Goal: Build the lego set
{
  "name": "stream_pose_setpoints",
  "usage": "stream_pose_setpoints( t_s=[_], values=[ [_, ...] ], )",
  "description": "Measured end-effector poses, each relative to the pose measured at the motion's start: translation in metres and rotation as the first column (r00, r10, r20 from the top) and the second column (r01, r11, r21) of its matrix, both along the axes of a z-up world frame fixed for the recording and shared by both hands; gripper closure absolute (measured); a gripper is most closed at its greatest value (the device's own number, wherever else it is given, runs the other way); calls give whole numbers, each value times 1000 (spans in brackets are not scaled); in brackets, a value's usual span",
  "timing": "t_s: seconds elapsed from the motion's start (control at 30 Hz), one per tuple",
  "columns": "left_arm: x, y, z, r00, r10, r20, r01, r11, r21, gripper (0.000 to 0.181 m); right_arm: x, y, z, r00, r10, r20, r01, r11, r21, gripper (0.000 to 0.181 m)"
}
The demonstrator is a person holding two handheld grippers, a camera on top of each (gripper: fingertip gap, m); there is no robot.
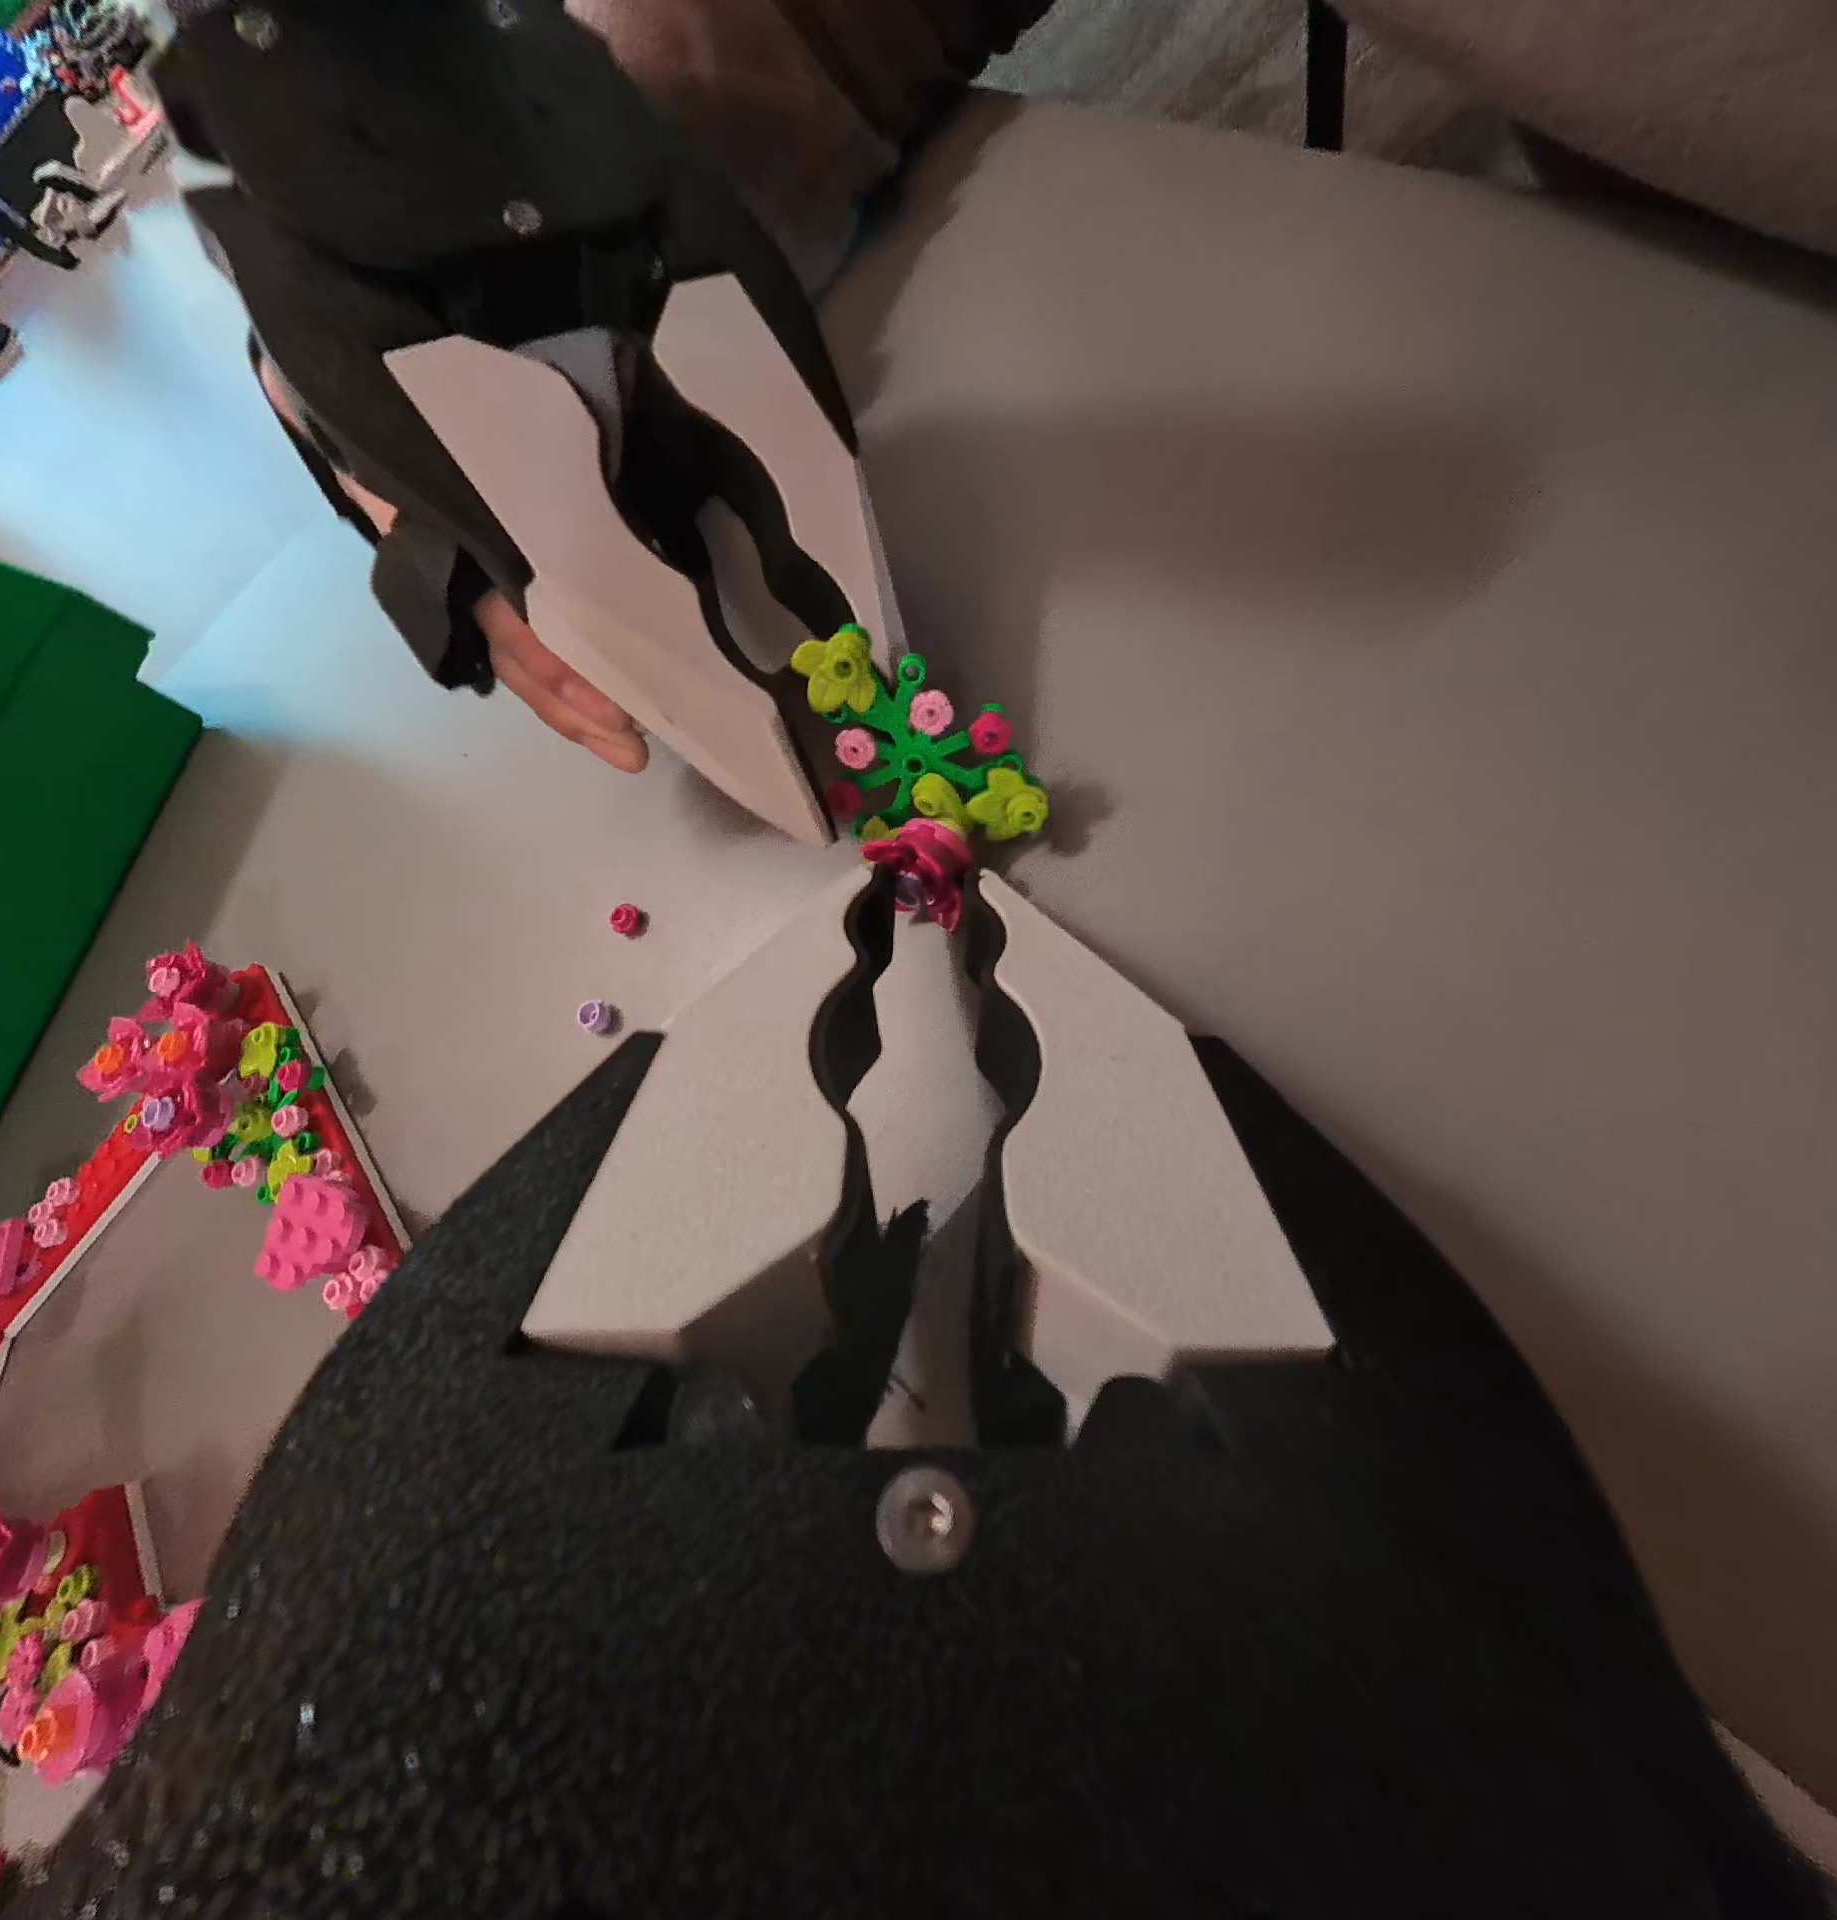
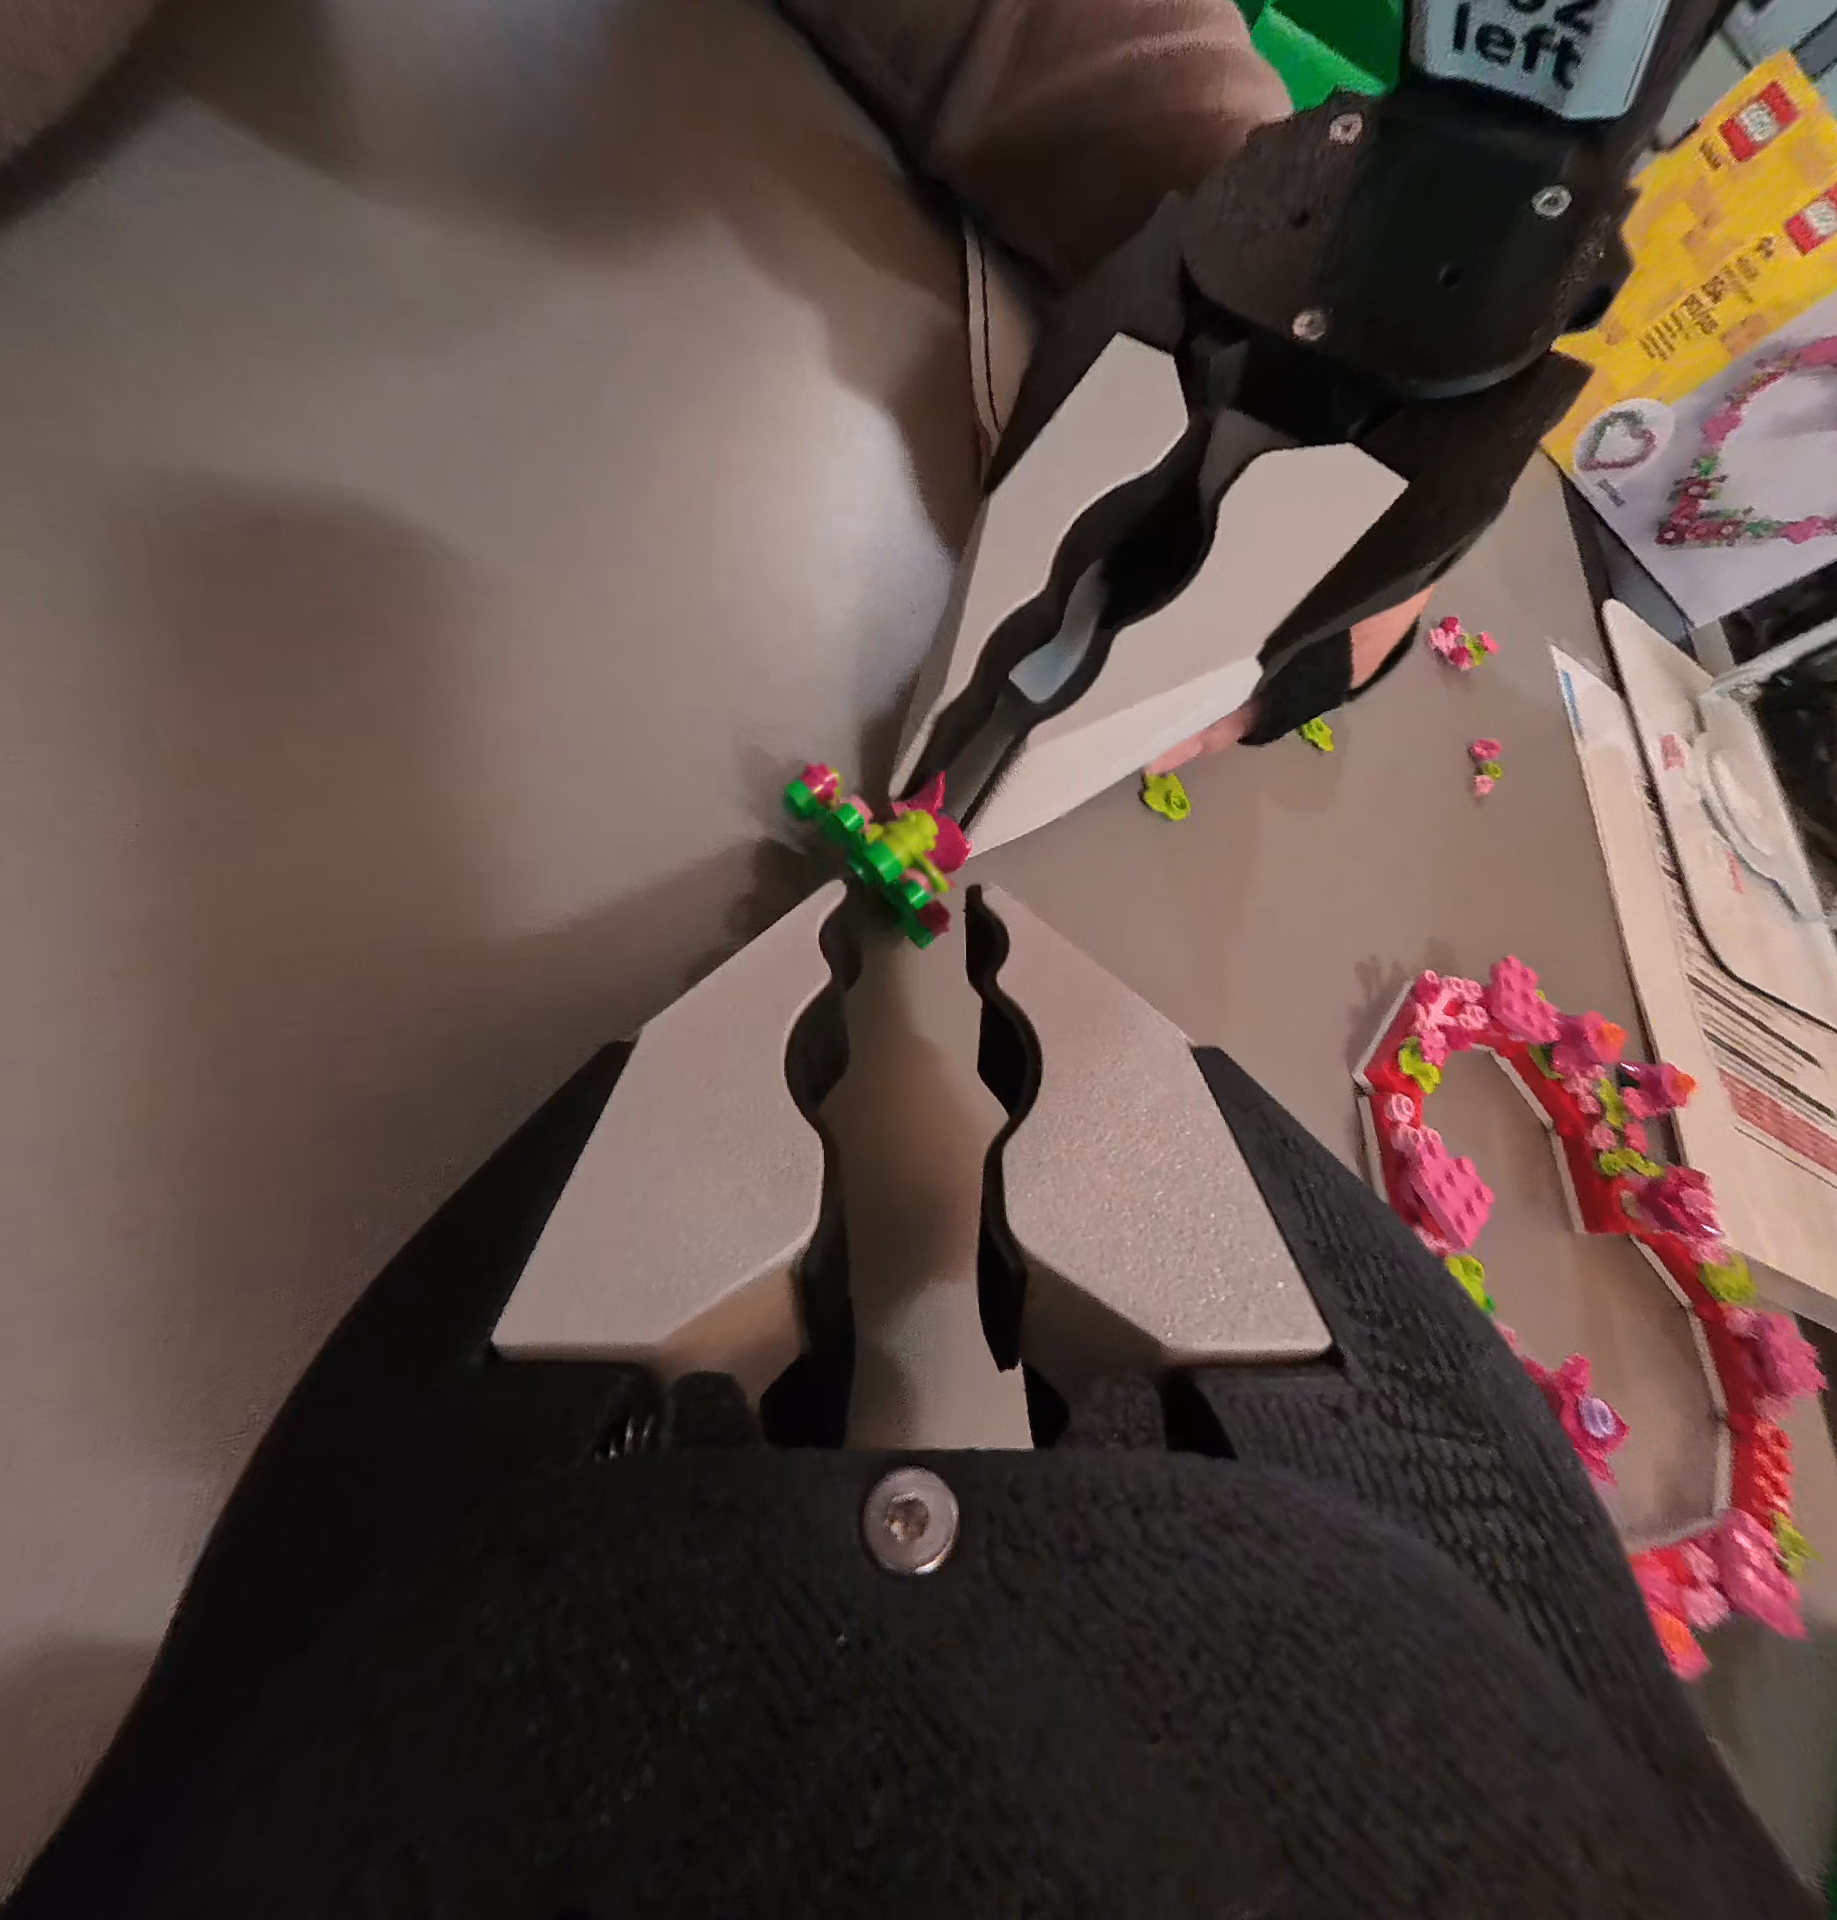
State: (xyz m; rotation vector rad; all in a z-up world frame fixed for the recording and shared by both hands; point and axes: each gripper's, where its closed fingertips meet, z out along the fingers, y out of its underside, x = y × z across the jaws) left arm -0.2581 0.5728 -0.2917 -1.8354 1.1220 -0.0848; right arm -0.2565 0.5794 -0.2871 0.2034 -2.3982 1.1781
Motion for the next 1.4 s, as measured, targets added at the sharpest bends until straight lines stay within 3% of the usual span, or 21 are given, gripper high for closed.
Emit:
stream_pose_setpoints(
  t_s=[0.23, 0.57, 0.97, 1.4],
  values=[
    [-3, 3, -3, 998, 60, -26, -61, 998, -28, 170, -1, 4, -1, 990, -78, -119, 86, 994, 63, 166],
    [0, 1, -2, 999, 18, -26, -19, 1000, -3, 171, 5, -2, 5, 998, 42, -35, -44, 997, -56, 166],
    [1, 0, -2, 1000, 5, -21, -6, 1000, -7, 171, 9, -14, 0, 972, 183, -148, -187, 982, -14, 173],
    [-2, 0, 2, 997, -4, 72, 5, 1000, -8, 170, 7, -14, 4, 976, 171, -132, -178, 983, -41, 172]
  ],
)
